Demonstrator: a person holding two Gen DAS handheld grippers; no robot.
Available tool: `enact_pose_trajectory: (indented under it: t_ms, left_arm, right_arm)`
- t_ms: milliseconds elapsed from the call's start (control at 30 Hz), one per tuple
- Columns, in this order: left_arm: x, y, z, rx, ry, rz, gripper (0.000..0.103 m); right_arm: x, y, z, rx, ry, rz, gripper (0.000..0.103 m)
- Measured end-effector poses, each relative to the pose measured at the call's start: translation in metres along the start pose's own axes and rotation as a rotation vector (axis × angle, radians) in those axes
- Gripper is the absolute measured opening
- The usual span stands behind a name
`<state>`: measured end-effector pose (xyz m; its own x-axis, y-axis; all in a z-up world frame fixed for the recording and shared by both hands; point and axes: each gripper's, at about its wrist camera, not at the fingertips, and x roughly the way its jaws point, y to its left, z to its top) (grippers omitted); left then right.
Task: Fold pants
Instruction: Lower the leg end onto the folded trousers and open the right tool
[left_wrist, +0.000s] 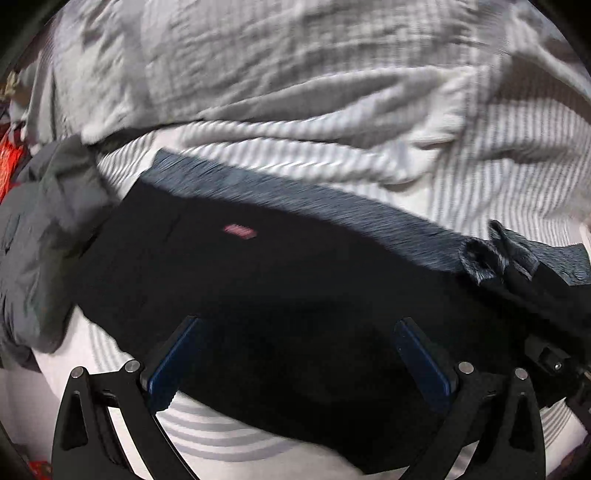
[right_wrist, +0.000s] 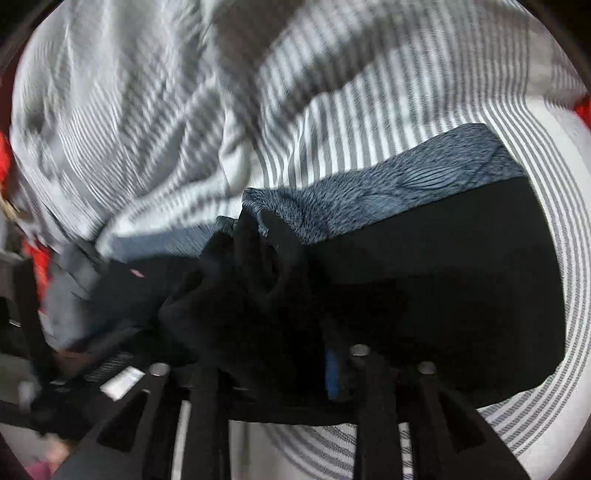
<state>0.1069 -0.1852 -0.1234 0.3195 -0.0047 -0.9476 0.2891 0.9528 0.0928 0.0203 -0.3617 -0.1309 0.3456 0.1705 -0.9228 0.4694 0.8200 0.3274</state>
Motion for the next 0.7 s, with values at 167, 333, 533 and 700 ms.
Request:
enact_pose_trajectory:
  t_ms: [167,333,533,700]
  left_arm:
    - [0.001,0.023,-0.001,-0.025,0.012,-0.008,0.103]
    - [-0.023,0.006,0.004,0.054,-0.012,-0.100,0.103]
    - [-0.042,-0.066,0.007,0.167,-0.015,-0.292,0.103]
    - [-0.038,-0.108,0.005,0.177,0.034,-0.388,0.084]
  right_arm:
    - [-0.024,0.034,-0.006,-0.146,0.023,0.044,0.083]
    - [-0.068,-0.003,0.008,-0.050,0.004,0.043,0.083]
    - [-0.081,-0.071,0.044,0.114,0.015,-0.036,0.057]
    - [-0.062,-0.095,0.065,0.086,0.090,-0.049,0.047]
